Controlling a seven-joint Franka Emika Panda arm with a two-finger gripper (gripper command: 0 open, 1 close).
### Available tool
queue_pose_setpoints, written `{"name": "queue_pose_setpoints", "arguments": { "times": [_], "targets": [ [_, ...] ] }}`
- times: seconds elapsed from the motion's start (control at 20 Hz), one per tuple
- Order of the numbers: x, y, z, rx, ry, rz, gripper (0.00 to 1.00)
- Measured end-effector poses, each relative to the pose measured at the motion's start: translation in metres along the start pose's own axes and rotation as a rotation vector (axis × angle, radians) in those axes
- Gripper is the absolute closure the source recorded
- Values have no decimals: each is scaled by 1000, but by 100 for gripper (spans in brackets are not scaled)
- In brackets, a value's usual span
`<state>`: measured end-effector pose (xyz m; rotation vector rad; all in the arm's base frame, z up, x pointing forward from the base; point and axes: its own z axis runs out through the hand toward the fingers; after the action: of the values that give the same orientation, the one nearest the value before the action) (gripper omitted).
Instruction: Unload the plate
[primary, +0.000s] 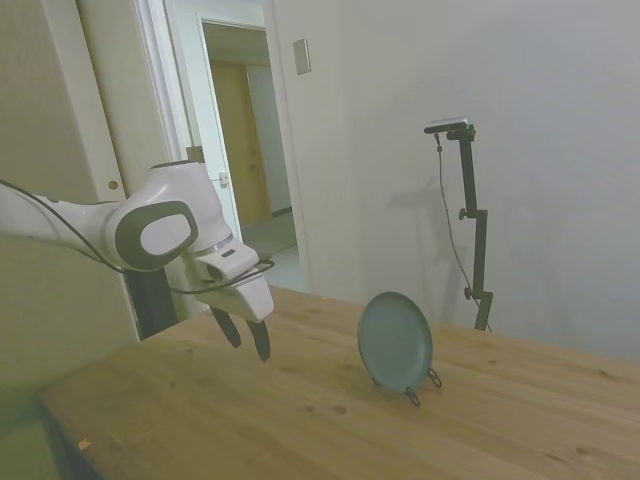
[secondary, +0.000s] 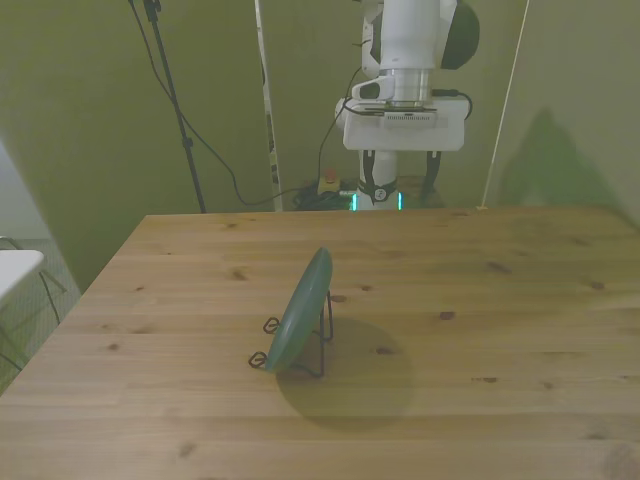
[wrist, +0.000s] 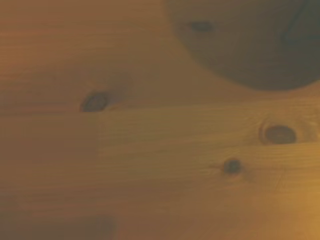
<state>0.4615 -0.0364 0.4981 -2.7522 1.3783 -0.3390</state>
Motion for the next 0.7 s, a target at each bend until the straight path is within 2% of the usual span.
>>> {"name": "queue_pose_setpoints", "arguments": {
  "times": [0.45, 0.7],
  "targets": [
    [55, -37, -31, 1, 35, 52, 0],
    [96, -44, -47, 3, 48, 98, 0]
  ]
}}
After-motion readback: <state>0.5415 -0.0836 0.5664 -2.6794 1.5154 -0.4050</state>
